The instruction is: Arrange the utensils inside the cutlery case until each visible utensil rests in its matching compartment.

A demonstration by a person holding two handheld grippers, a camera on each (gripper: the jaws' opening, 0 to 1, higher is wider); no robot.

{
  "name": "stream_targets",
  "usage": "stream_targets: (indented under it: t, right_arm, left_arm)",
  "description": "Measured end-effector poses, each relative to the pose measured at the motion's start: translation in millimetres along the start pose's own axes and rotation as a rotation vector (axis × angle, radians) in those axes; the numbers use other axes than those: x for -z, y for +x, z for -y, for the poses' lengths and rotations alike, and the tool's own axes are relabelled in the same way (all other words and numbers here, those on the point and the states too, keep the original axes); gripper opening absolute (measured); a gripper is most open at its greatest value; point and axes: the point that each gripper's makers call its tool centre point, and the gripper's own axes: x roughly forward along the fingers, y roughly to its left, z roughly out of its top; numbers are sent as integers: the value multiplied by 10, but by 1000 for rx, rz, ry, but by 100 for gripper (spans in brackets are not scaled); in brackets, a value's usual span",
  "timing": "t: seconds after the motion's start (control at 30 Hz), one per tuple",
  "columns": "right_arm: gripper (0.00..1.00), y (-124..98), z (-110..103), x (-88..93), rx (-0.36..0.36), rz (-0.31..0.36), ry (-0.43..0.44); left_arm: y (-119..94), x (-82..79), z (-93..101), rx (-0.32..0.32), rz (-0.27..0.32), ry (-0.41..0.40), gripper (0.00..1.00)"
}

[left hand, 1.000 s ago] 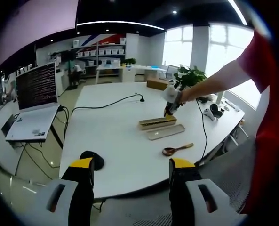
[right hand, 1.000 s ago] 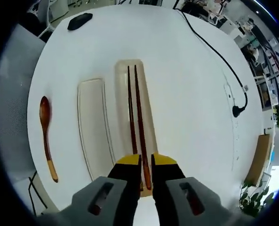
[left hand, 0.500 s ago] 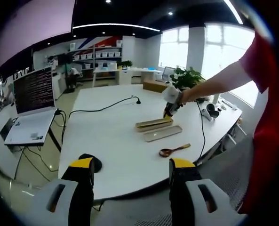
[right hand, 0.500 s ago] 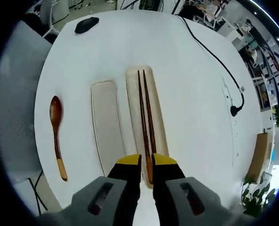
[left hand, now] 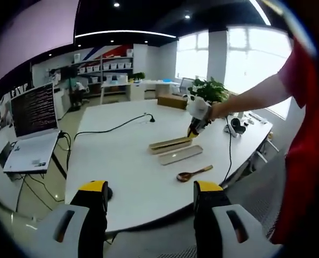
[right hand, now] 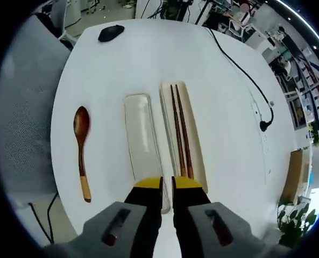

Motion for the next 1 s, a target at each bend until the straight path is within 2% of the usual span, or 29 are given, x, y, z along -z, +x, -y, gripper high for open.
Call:
stream_targets:
  t: [0.33, 0.53, 0.67, 0.77, 0.9, 1.0]
  right_arm:
    - [3, -118, -364, -14, -9, 64, 43]
    - [2, -139, -563, 3, -17, 76, 25]
    - [3, -152, -662, 4, -34, 93, 47]
    - [4, -141, -733, 1, -47, 103, 50]
    - [3, -112, -846, -14, -63, 118, 53]
    - [4, -83, -943, -21, -84, 120, 56]
  left_arm:
    - [-31, 39, 58, 10, 0, 5, 67]
    - [-64, 22, 55, 5, 15, 2, 67]
    - [-93, -13, 46, 14, 53, -62, 67]
    - [-104, -20, 39, 6, 57, -60, 67]
    - [-109, 3, 44, 1, 52, -60, 67]
    - [-98, 73, 70, 2, 22, -34, 67]
